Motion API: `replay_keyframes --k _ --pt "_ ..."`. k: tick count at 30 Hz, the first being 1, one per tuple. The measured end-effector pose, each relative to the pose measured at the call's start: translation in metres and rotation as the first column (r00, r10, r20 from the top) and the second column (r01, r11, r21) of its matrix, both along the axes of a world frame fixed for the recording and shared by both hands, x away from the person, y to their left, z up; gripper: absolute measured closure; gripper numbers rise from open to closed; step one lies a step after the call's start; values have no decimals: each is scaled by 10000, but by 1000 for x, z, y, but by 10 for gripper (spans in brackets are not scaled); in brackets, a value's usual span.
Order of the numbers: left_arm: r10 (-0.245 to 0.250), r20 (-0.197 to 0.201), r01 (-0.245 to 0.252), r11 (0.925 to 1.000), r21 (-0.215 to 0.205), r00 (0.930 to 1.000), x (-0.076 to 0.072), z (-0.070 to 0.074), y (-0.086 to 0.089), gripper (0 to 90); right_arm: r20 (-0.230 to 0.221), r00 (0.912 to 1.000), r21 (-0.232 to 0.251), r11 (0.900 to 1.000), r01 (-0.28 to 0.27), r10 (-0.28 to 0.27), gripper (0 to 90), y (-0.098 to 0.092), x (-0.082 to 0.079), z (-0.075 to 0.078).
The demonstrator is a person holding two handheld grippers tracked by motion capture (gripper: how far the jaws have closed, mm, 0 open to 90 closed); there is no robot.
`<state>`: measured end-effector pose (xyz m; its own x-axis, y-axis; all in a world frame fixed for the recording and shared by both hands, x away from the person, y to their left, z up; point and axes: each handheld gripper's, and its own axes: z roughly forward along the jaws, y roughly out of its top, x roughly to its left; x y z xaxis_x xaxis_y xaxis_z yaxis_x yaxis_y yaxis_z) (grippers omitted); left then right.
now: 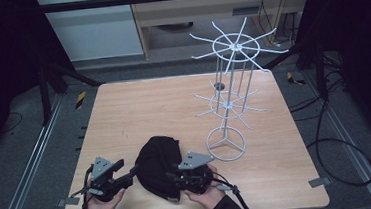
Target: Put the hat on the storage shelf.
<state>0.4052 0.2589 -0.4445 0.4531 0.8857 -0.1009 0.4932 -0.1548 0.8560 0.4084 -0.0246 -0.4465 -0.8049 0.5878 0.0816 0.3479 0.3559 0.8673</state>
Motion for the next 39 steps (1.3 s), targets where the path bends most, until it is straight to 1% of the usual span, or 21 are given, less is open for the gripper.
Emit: replay_keyframes --k 3,4,6,9,11,13,16,19,21,22,23,24,25,26,27,29,30,31,32,37,39 --pt "-46 43 47 9998 -202 10000 2 6 -1 393 256 9991 215 9992 345 -350 581 -15 0 8" --pt "-101 58 102 9997 -223 9999 2 8 -2 395 337 9979 270 9982 539 -548 567 -24 0 10" --pt "-200 69 202 9995 -260 9998 4 12 -6 397 595 9940 172 9958 904 -913 539 -40 -1 12" --pt "-375 68 377 9990 -222 9993 6 17 -13 397 673 9864 118 9887 1497 -1501 492 -65 -3 11" --pt "-457 73 458 9989 -114 9989 7 20 -18 400 702 9774 24 9798 1999 -1995 456 -85 -4 9" --pt "-527 47 527 9986 -65 9986 8 21 -23 402 685 9705 21 9728 2317 -2313 436 -100 -4 6" --pt "-634 -11 634 9980 -12 9980 11 21 -30 402 539 9545 84 9560 2933 -2933 409 -127 -5 1" --pt "-716 -107 715 9974 -57 9974 13 20 -37 402 569 9378 138 9395 3423 -3425 353 -151 -6 -3" --pt "-780 -199 779 9969 -75 9968 15 20 -42 402 571 9222 211 9240 3819 -3825 311 -167 -6 -5" --pt "-799 -246 798 9968 -70 9965 16 20 -46 402 532 9138 245 9154 4019 -4026 301 -174 -6 -7" --pt "-808 -288 807 9967 -35 9963 17 20 -48 402 474 9075 270 9087 4165 -4174 296 -181 -6 -9" --pt "-823 -380 826 9966 58 9959 19 20 -52 401 459 9027 276 9039 4270 -4278 289 -185 -5 -10" --pt "-841 -439 846 9964 82 9955 20 20 -56 399 377 8933 286 8940 4471 -4480 288 -192 -5 -13" --pt "-858 -499 866 9962 127 9951 22 19 -59 397 259 8868 263 8871 4608 -4614 287 -196 -5 -15" --pt "-865 -570 876 9960 179 9946 23 19 -62 394 190 8813 252 8814 4717 -4721 287 -199 -4 -17" --pt "-882 -687 904 9955 298 9937 26 16 -69 388 121 8729 19 8729 4878 -4878 281 -203 -2 -21" --pt "-881 -764 913 9950 402 9932 28 15 -73 384 88 8703 -71 8703 4924 -4924 278 -203 -1 -22" --pt "-891 -816 929 9947 447 9927 29 14 -75 378 31 8698 -158 8697 4933 -4933 277 -203 0 -23" --pt "-919 -890 967 9940 514 9918 30 12 -78 373 82 8697 -228 8695 4935 -4934 277 -203 0 -24" --pt "-911 -1038 999 9915 830 9904 33 6 -88 358 202 8737 -462 8725 4864 -4860 270 -199 2 -26" --pt "-897 -1193 1004 9912 867 9888 34 3 -91 358 170 8738 -553 8721 4862 -4860 270 -199 3 -27"
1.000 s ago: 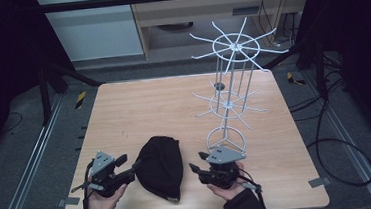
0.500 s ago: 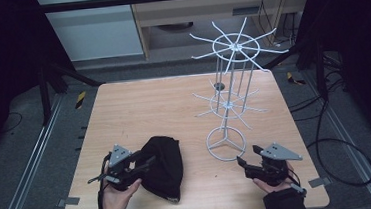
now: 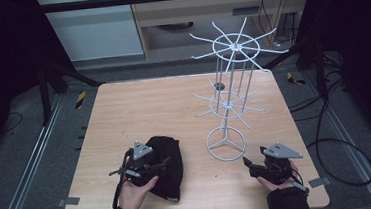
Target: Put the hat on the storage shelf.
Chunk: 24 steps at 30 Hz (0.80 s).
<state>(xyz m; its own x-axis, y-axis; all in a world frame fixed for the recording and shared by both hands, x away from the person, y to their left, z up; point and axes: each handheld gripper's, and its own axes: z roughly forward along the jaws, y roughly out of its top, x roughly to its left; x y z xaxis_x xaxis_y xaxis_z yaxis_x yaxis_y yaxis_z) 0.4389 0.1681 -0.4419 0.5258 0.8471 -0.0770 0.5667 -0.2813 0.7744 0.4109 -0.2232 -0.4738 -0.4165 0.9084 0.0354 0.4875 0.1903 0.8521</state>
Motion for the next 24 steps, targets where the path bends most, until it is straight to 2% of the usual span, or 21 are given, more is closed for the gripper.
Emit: replay_keyframes --k 5,9,11,13,14,18,24 --pt "66 -369 -55 9995 300 9993 3 -10 -6 372 -104 9999 -68 10000 15 -16 271 -1 2 -2" --pt "245 -760 -229 9995 218 9968 7 -16 -2 459 -113 9999 -201 9998 -48 46 274 -1 2 -3" --pt "318 -1003 -312 9995 76 9945 9 -17 2 521 -165 9998 -216 9997 -81 77 278 0 2 -4" --pt "444 -1072 -441 9990 51 9932 10 -17 5 617 -213 9997 -248 9996 -105 100 282 0 3 -5" --pt "537 -1082 -535 9986 48 9927 11 -17 7 663 -186 9997 -313 9994 -133 127 284 0 3 -5" --pt "744 -1117 -756 9971 -66 9910 12 -14 16 750 -285 9995 -264 9996 -118 110 286 -1 3 -5" --pt "731 -639 -756 9964 -375 9953 8 -5 26 777 -283 9995 -311 9994 -126 117 289 -1 3 -6"
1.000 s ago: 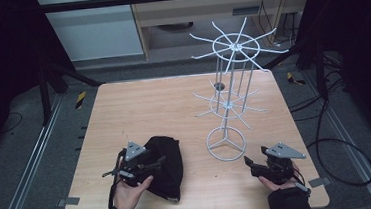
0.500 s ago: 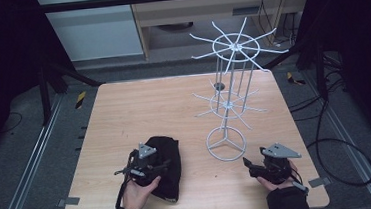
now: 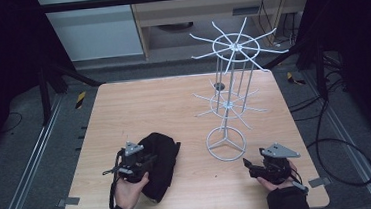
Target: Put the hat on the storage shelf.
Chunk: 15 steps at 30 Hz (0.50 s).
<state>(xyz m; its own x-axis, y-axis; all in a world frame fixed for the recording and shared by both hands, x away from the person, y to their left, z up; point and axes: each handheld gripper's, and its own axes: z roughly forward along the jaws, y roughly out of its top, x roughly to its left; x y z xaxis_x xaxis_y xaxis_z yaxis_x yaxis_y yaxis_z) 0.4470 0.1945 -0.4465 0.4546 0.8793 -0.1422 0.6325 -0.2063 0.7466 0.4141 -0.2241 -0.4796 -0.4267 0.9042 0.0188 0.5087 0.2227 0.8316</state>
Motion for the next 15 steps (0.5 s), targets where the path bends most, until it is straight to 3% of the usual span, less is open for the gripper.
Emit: replay_keyframes --k 7,10,15 --pt "-188 1070 260 9975 -659 9941 -13 24 18 783 -2 10000 36 10000 18 -18 288 -1 0 1" --pt "-218 1699 390 9944 -985 9852 -19 34 24 785 89 10000 -24 10000 13 -13 288 -1 0 0" --pt "-164 2730 538 9900 -1302 9619 -30 52 30 786 152 9999 -51 10000 61 -60 287 -2 0 0"
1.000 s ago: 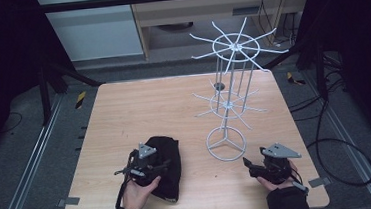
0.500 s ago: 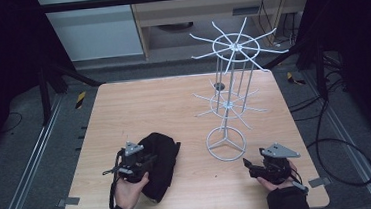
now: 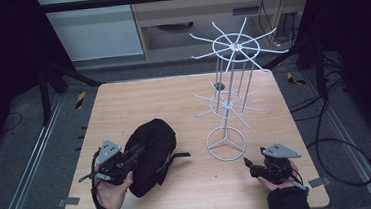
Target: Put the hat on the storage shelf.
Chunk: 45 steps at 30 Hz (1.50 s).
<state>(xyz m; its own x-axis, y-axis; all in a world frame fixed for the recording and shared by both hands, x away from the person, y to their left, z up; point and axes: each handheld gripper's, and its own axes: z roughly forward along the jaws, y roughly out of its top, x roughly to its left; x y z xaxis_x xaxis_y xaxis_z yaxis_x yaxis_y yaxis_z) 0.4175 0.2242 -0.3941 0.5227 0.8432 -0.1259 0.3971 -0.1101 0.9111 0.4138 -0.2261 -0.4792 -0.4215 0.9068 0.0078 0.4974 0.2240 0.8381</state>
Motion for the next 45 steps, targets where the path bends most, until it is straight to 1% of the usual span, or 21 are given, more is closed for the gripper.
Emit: replay_keyframes --k 3,4,6,10,11,12,15,18,22,24,27,29,31,39,42,45 --pt "-68 282 76 9996 -288 9996 -4 8 3 786 73 10000 14 10000 51 -52 287 0 0 0" --pt "-111 428 131 9989 -456 9990 -6 12 5 787 50 10000 77 9999 77 -78 288 0 -1 1" --pt "-152 565 188 9978 -634 9983 -8 17 6 787 204 9997 11 9999 159 -159 286 -1 0 1" --pt "-211 957 300 9953 -918 9952 -11 28 9 787 211 9994 151 9995 261 -264 282 -2 -1 1" --pt "-215 1072 325 9944 -1010 9940 -12 32 10 787 226 9994 147 9995 272 -276 281 -2 -1 2" --pt "-219 1225 358 9930 -1129 9922 -13 36 12 787 343 9991 40 9996 264 -265 280 -2 0 1" --pt "-281 1428 487 9886 -1427 9894 -15 45 14 787 319 9990 37 9996 297 -298 277 -2 -1 1" --pt "-325 1709 615 9840 -1675 9848 -18 55 17 788 288 9990 38 9994 350 -351 275 -2 0 1" --pt "-393 2164 825 9774 -1944 9755 -20 68 17 788 379 9986 -75 9993 360 -357 274 -2 0 0" --pt "-445 2441 981 9723 -2121 9687 -21 76 15 788 353 9987 -55 9993 367 -365 274 -2 0 0" --pt "-510 2703 1165 9657 -2322 9614 -21 86 12 788 383 9986 -42 9993 379 -378 274 -2 0 1" --pt "-538 2855 1257 9626 -2398 9569 -21 93 9 788 392 9985 -45 9993 377 -375 274 -3 0 1" --pt "-570 3044 1367 9592 -2476 9508 -22 99 5 788 387 9986 -47 9993 370 -368 273 -3 0 1" --pt "-753 3519 1787 9457 -2715 9330 -21 119 -7 788 466 9983 -131 9993 356 -350 273 -4 0 0" --pt "-754 3684 1889 9404 -2827 9266 -21 127 -9 789 462 9983 -126 9993 350 -344 273 -3 0 0" --pt "-724 3807 1934 9373 -2900 9219 -20 133 -10 789 465 9983 -137 9993 345 -338 273 -3 1 0"
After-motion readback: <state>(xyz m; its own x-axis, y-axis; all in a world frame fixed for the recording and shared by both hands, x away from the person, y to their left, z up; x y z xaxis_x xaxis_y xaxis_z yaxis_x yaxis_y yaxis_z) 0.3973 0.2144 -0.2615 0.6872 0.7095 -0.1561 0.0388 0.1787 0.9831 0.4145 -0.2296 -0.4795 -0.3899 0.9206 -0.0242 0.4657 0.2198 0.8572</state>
